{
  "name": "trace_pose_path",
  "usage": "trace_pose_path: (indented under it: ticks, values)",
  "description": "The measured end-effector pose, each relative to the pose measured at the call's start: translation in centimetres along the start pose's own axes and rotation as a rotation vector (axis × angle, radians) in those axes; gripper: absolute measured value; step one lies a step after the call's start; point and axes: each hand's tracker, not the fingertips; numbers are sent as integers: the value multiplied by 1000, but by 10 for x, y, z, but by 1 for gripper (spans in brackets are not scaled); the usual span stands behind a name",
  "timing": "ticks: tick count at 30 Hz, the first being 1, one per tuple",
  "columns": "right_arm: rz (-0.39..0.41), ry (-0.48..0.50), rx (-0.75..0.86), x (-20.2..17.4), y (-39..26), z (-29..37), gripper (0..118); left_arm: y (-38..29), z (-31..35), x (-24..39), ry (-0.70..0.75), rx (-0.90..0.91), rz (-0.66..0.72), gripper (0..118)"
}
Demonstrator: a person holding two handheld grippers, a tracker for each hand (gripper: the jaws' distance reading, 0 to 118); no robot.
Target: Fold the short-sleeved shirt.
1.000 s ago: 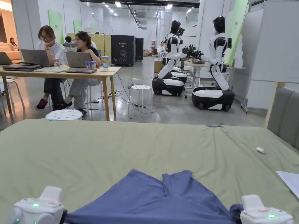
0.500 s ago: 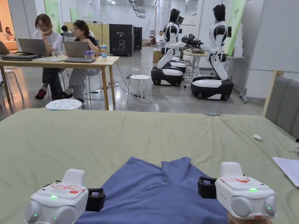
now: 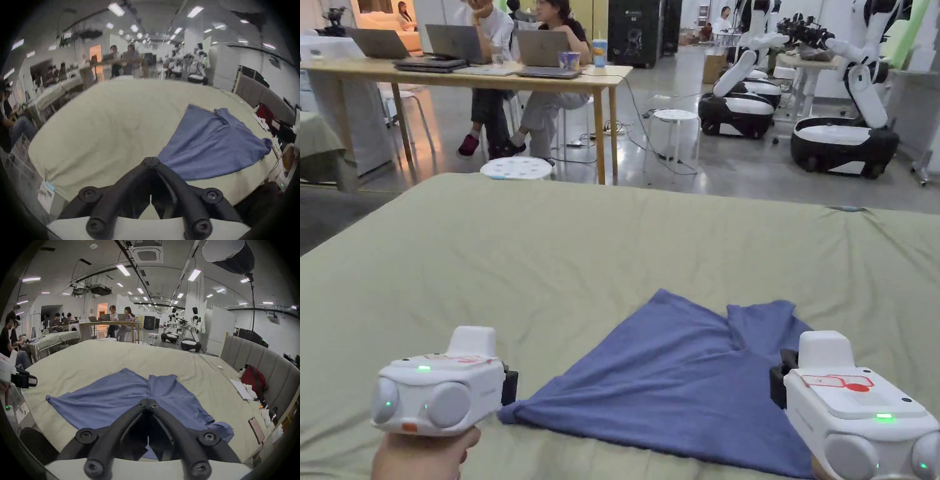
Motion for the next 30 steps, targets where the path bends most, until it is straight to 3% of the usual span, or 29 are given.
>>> trace_pose_path:
  ticks: [5,6,8,9,10,13,18,19,22,23,26,30]
  values:
    - [17,40,-25,-23,1,-7,0,0,-22,-39,-53,-53,56,0]
    - [24,40,-31,-26,0,-10,0,1,-25,-41,-88,-43,80,24]
    - [26,45,-44,-30,-2,-16,0,1,-29,-37,-108,-59,73,97]
    - [21,48,-52,-28,-8,-27,0,1,-36,-34,-111,-78,56,118]
    - [17,49,-59,-28,-9,-30,0,-1,-41,-28,-114,-84,32,115]
    - [26,43,-67,-32,-3,-23,0,-1,-58,-19,-163,-119,2,84]
    - [26,39,-88,-27,-6,-35,0,-14,-89,-3,-179,-206,-46,78]
    - [27,38,-92,-26,-7,-36,0,-18,-97,-3,-187,-232,-51,71]
    - [34,32,-99,-25,-6,-34,0,-22,-89,-1,-159,-199,-94,25]
    - [35,30,-100,-23,-7,-35,0,-18,-83,-4,-173,-169,-63,2]
    - [27,29,-103,-16,-6,-35,0,-13,-63,3,-145,-120,-152,2]
    - [35,17,-108,-4,1,-36,0,-3,-36,10,-171,-59,-150,2]
